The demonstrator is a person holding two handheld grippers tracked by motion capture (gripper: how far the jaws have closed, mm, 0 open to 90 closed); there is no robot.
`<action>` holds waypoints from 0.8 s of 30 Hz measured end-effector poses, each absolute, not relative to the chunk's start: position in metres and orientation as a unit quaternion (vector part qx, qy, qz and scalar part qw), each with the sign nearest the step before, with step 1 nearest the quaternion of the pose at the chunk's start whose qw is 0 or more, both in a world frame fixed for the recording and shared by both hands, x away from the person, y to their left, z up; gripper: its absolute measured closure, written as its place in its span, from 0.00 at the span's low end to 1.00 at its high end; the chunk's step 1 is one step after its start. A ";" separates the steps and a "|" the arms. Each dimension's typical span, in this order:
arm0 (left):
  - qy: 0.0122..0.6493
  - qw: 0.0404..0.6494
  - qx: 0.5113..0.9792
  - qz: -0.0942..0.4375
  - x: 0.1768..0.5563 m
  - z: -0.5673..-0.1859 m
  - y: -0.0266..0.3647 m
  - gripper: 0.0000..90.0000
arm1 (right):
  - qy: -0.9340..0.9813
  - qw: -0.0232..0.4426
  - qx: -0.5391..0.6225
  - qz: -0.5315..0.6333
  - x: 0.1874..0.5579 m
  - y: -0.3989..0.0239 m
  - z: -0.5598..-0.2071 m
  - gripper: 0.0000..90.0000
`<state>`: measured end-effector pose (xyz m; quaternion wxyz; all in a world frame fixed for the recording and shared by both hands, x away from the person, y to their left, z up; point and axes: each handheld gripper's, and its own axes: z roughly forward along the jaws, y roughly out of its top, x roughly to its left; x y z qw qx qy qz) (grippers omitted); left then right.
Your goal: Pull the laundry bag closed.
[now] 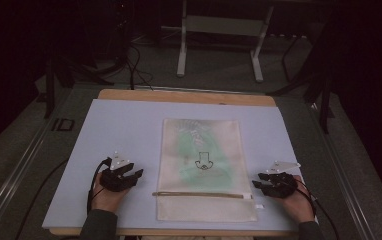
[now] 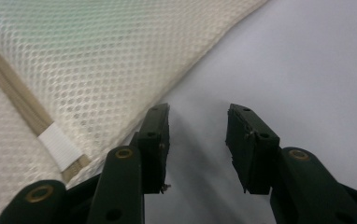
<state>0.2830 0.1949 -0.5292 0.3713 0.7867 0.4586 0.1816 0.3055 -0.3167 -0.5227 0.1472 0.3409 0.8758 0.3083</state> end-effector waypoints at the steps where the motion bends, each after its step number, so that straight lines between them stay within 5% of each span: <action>1: 0.456 0.373 0.787 0.182 0.283 -0.530 0.194 0.61 | 0.877 0.146 0.339 0.307 0.305 -0.315 -0.522 0.66; 24: 0.434 0.377 0.802 0.164 0.282 -0.531 0.191 0.64 | 0.914 0.119 0.280 0.267 0.294 -0.296 -0.505 0.68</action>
